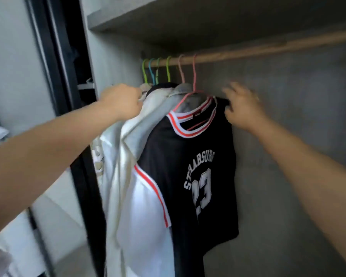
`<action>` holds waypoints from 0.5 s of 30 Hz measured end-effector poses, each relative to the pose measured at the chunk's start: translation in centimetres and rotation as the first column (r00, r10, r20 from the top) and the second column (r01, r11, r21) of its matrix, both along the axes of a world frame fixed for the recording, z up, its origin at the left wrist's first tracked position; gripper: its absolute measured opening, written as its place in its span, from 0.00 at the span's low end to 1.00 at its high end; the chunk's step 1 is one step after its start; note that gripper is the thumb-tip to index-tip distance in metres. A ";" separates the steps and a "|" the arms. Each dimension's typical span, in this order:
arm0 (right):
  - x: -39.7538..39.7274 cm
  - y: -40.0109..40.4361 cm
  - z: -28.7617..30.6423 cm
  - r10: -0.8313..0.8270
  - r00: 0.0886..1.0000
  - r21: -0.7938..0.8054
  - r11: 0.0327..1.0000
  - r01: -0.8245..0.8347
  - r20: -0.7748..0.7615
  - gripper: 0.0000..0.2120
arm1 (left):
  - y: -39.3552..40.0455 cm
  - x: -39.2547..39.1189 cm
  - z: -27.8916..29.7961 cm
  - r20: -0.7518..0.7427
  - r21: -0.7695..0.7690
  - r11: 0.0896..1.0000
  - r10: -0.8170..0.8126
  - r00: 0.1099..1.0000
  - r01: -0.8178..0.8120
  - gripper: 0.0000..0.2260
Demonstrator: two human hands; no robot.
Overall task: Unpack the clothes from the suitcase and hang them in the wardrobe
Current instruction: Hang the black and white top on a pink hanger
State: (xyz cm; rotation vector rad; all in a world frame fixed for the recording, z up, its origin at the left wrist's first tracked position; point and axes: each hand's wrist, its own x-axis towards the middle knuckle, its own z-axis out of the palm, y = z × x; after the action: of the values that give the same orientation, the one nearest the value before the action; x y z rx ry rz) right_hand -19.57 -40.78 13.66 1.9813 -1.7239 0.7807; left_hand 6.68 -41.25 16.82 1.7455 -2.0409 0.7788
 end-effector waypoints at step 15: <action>26.3 12.3 -19.7 0.789 0.587 0.193 0.556 -0.808 0.180 0.24 | 25.7 20.1 -21.7 0.156 0.416 0.645 0.644 0.749 -0.641 0.13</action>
State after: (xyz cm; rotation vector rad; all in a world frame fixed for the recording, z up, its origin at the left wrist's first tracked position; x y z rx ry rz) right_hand 6.75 -28.52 -6.06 3.0122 -0.8696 0.9280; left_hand 26.76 -15.54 -4.87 2.8228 -1.6430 0.4757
